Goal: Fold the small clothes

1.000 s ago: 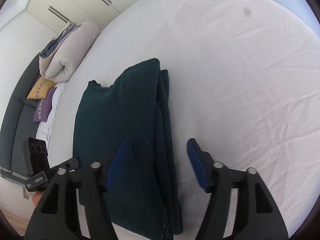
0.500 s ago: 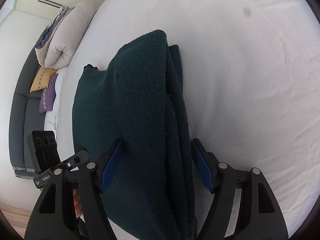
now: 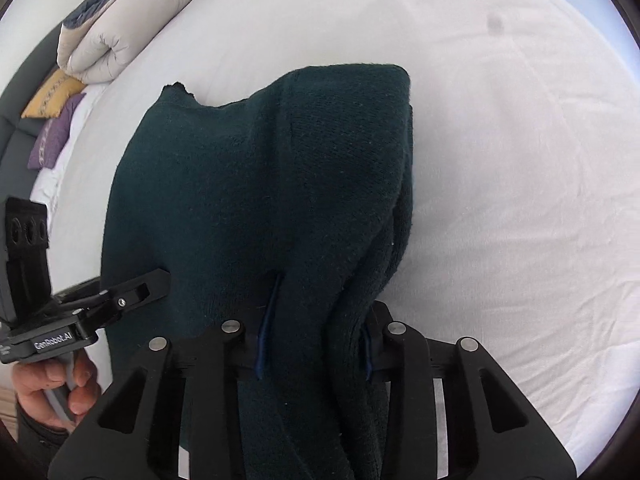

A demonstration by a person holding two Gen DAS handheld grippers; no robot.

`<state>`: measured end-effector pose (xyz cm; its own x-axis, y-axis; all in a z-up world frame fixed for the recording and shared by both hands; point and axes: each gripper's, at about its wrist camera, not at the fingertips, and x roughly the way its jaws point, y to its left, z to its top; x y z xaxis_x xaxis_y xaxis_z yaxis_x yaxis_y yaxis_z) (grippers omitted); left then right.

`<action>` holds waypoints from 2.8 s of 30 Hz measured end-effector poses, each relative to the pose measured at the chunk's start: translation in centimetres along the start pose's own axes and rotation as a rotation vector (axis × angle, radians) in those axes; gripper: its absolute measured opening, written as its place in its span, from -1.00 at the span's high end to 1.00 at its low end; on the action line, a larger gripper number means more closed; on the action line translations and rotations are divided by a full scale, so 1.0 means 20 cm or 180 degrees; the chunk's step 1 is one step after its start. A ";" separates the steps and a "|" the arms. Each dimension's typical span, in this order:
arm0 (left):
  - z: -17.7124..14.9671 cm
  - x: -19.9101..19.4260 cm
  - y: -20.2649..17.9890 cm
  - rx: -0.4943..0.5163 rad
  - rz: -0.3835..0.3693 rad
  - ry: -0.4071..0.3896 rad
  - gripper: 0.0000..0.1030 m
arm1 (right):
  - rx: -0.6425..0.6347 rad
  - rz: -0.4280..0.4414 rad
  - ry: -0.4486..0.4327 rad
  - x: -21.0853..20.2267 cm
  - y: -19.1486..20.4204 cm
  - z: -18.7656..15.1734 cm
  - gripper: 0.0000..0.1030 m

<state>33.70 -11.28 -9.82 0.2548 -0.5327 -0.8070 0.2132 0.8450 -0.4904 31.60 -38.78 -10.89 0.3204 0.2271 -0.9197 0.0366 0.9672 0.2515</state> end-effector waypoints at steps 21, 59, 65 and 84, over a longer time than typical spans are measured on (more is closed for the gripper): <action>-0.97 -1.08 -0.08 0.0617 0.0559 -0.0563 0.22 | -0.1387 -0.0630 -0.0804 -0.58 1.19 -0.87 0.61; -1.19 -0.98 0.20 0.0104 0.0755 -0.0735 -0.34 | -0.0034 0.0881 -0.0719 -0.36 0.97 -1.04 0.08; -1.17 -0.80 0.35 -0.0009 0.0811 -0.0573 -0.63 | 0.0335 0.0751 -0.0438 -0.03 0.81 -1.04 0.13; -1.24 -0.81 0.39 -0.0132 0.0691 -0.0692 -0.71 | -0.0264 0.0918 -0.0748 -0.28 1.10 -1.11 0.13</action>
<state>7.90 5.15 -8.83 0.4870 -0.3333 -0.8073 0.0943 0.9390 -0.3308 9.70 -16.15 -6.93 0.5151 0.4683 -0.7179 -0.1606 0.8755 0.4558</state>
